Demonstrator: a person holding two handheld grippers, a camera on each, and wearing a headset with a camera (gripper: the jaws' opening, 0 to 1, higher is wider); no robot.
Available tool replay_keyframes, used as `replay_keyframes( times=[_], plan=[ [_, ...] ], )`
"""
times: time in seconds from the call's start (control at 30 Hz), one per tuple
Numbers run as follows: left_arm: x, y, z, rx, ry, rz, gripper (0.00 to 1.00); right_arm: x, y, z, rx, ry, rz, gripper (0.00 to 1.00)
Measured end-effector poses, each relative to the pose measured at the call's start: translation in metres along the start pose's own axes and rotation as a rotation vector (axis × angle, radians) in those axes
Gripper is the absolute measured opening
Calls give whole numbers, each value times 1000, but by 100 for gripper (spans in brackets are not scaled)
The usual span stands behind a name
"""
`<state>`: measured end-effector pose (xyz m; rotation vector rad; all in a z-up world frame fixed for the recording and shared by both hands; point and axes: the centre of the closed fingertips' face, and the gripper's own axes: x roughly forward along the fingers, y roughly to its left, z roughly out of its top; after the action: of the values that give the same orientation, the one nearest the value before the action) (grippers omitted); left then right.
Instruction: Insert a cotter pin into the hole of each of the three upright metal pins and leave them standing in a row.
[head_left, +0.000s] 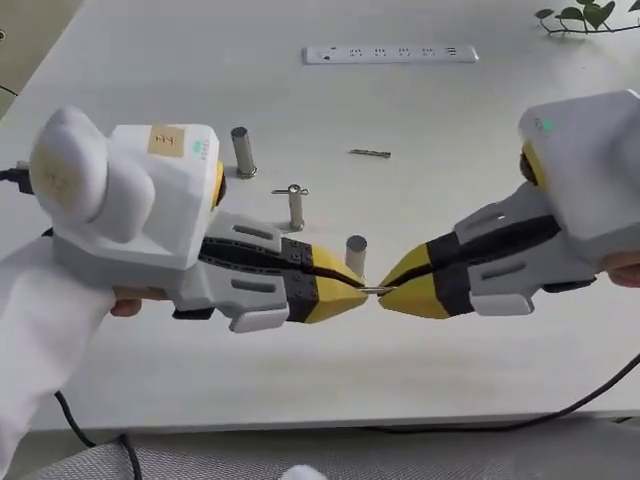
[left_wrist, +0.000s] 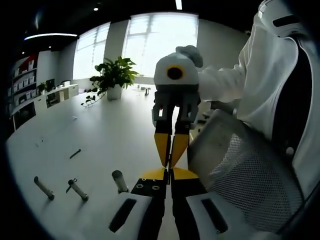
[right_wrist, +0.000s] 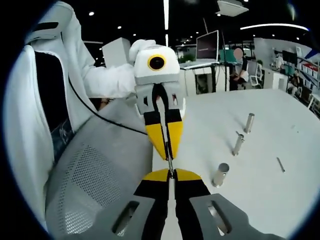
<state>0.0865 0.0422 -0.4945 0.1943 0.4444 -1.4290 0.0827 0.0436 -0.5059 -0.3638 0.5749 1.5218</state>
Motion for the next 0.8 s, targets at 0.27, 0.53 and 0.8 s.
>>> replay_keyframes(
  times=[0.27, 0.53, 0.8],
  plan=[
    [4, 3, 3, -14, -36, 22, 2, -6, -5, -2, 0, 12, -27, 0],
    [7, 8, -7, 1, -14, 53, 13, -8, -11, -2, 15, 29, -55, 0],
    [-8, 57, -9, -58, -74, 280, 29, -17, -33, -20, 52, 100, -133, 0]
  ],
)
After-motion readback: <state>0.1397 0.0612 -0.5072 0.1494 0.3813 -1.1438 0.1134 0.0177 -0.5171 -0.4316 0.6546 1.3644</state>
